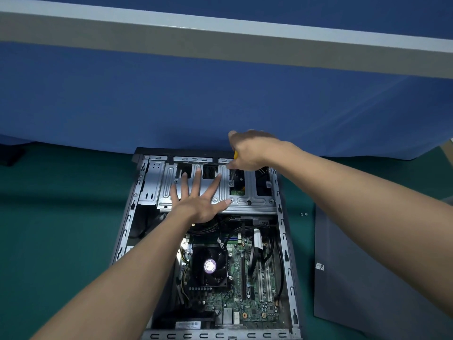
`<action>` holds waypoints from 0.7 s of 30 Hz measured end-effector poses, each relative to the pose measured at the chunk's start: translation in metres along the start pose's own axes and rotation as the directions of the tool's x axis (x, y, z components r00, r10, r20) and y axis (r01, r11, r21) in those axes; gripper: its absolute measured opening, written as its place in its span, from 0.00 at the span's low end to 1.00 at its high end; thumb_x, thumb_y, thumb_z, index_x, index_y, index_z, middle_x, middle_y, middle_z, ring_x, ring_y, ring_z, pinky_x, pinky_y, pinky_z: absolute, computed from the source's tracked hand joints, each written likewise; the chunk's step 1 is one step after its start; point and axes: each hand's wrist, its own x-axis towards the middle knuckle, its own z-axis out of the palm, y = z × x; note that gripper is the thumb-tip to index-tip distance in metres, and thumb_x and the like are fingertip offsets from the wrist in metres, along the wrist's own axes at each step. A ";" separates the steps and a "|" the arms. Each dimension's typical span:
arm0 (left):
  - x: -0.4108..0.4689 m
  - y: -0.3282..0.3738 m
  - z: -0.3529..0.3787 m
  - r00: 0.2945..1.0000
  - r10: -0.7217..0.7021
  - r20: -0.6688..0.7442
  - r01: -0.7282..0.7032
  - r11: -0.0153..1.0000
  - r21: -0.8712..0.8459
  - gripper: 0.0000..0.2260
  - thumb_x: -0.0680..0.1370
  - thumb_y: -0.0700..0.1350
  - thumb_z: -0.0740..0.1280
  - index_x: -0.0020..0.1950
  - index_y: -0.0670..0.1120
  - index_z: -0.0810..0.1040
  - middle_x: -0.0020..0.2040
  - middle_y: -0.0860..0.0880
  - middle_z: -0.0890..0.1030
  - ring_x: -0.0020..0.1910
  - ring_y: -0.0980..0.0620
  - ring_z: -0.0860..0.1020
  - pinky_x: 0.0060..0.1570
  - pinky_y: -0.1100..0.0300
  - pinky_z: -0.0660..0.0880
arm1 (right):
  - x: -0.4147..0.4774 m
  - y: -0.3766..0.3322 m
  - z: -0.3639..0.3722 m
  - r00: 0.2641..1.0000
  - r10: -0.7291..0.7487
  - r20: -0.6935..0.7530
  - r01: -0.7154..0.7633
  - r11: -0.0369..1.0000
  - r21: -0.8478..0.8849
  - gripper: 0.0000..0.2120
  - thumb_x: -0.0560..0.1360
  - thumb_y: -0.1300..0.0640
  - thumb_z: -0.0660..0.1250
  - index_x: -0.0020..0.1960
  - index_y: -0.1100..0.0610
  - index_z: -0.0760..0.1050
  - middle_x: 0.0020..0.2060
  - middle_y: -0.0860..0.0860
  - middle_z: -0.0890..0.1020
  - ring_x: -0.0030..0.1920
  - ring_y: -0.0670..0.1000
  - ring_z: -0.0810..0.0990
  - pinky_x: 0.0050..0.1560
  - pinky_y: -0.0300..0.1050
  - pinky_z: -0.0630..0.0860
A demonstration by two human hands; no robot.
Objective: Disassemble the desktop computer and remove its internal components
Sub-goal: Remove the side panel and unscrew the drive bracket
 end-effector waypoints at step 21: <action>0.003 -0.002 0.002 1.000 0.008 -0.018 -0.008 1.000 0.000 0.34 0.69 0.78 0.43 0.69 0.72 0.28 0.67 0.55 0.19 0.70 0.45 0.22 0.66 0.39 0.26 | -0.001 0.003 -0.004 1.000 -0.004 0.014 0.003 0.998 0.057 0.04 0.74 0.59 0.64 0.47 0.58 0.75 0.43 0.56 0.80 0.43 0.57 0.79 0.37 0.45 0.75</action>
